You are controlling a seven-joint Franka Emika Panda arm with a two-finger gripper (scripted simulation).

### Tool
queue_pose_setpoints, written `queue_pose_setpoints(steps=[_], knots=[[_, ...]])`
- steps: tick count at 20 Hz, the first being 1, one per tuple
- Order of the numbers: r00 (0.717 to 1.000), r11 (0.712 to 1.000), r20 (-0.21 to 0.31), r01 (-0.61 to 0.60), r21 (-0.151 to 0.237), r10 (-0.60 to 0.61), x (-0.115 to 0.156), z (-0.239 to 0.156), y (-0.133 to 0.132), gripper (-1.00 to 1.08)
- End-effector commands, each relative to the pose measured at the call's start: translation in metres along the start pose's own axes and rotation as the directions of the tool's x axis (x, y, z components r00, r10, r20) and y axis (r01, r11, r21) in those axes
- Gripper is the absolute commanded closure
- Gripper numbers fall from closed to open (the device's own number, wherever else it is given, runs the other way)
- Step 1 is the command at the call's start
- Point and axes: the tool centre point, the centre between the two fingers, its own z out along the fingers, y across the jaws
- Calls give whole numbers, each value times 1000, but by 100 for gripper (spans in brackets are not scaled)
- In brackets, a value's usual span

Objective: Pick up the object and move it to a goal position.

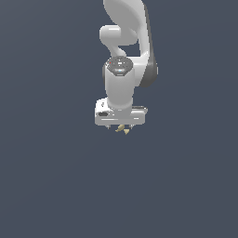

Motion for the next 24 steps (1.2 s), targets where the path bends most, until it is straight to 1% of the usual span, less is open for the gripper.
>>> queue_pose_setpoints(steps=[1,4,8,10,17,24], knots=[[1000,1000,0,0,0,0,0,0,0,-92],[1000,1000,-7,-8,-3,8,2,-3,7,-92],[999,999,-33,-35,-11,34,9,-14,32,-92],[998,999,-39,-41,-14,40,10,-17,38,-92],[998,999,-37,-53,-12,52,9,-13,35,-92],[992,993,-35,-118,-7,117,0,-1,26,-92]])
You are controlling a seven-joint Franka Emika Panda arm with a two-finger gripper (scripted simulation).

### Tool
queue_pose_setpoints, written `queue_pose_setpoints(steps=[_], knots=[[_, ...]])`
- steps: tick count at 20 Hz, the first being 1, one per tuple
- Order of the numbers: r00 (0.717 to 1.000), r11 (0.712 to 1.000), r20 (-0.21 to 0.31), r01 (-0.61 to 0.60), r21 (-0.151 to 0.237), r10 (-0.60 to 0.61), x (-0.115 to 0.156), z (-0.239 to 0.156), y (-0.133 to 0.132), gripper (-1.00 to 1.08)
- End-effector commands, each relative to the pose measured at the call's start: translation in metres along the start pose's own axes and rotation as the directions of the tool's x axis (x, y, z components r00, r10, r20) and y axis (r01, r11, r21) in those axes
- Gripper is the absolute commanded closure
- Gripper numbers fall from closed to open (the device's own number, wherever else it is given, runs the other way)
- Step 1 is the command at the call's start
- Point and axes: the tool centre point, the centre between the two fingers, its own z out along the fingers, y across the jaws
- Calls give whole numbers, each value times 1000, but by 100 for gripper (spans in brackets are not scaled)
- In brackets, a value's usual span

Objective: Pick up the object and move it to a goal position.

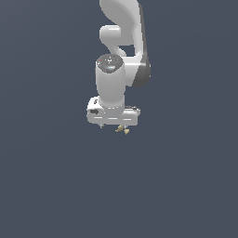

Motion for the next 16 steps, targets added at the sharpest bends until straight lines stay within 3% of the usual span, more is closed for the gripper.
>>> queue_pose_setpoints(steps=[1,8,16], knots=[[1000,1000,2,-31,1,31,-5,6,-4,-92],[987,987,8,-160,3,160,-25,29,-17,-92],[941,941,16,-337,0,337,-57,59,-34,-92]])
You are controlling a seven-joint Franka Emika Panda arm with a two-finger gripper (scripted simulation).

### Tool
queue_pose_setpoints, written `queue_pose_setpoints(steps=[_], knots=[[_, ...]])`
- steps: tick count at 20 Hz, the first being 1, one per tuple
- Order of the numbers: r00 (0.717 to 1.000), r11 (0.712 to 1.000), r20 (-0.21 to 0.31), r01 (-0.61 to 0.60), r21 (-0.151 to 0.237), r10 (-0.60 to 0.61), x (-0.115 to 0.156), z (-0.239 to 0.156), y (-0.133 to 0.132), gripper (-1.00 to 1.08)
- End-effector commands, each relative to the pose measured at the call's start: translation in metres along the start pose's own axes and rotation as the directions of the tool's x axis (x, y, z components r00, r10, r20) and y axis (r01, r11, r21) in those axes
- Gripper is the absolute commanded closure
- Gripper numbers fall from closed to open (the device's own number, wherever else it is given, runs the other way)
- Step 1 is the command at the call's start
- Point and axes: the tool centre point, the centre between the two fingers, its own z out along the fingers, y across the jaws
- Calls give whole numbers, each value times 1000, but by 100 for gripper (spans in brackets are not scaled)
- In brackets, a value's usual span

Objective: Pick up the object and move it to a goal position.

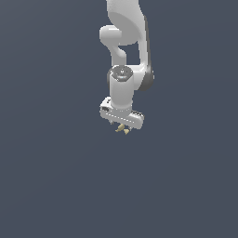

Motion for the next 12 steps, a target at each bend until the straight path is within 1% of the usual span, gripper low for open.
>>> queue_pose_setpoints(steps=[1,6,12], knots=[[998,998,2,-55,-1,55,-10,8,-1,-92],[991,991,4,-137,-3,137,-27,21,-2,-92],[981,981,5,-195,-5,195,-38,29,-2,-92]])
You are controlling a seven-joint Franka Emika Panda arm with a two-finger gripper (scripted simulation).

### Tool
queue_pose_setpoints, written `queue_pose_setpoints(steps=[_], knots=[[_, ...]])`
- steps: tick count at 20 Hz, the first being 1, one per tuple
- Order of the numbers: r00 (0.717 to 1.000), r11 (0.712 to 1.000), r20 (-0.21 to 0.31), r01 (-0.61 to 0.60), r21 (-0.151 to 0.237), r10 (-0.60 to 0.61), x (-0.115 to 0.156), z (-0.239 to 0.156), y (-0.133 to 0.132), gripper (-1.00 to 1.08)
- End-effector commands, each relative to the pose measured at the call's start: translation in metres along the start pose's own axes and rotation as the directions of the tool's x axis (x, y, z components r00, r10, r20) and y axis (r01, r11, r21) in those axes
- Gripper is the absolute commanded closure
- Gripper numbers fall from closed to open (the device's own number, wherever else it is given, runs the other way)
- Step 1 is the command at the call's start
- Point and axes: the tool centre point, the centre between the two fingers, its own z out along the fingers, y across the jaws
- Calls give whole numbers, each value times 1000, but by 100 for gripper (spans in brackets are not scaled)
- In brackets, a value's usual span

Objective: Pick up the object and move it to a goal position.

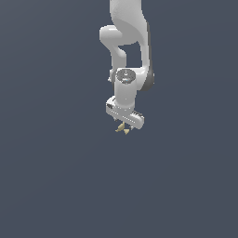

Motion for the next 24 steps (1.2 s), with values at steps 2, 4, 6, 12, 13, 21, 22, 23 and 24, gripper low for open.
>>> queue_pose_setpoints(steps=[2,4,6,12,13,21,22,23,24], knots=[[1000,1000,0,-24,-1,24,-4,3,1,-92],[1000,1000,0,-29,-1,29,-5,4,1,-92],[1000,1000,0,-25,-1,25,-5,3,1,-92],[1000,1000,0,-26,-1,26,-5,14,1,-92],[1000,1000,0,-26,-1,26,-5,18,1,-92],[1000,1000,0,-29,-1,29,-6,50,2,-92],[1000,1000,0,-29,-1,29,-6,52,2,-92],[1000,1000,0,-29,-1,29,-6,53,2,-92],[1000,1000,0,-29,-1,29,-6,54,2,-92]])
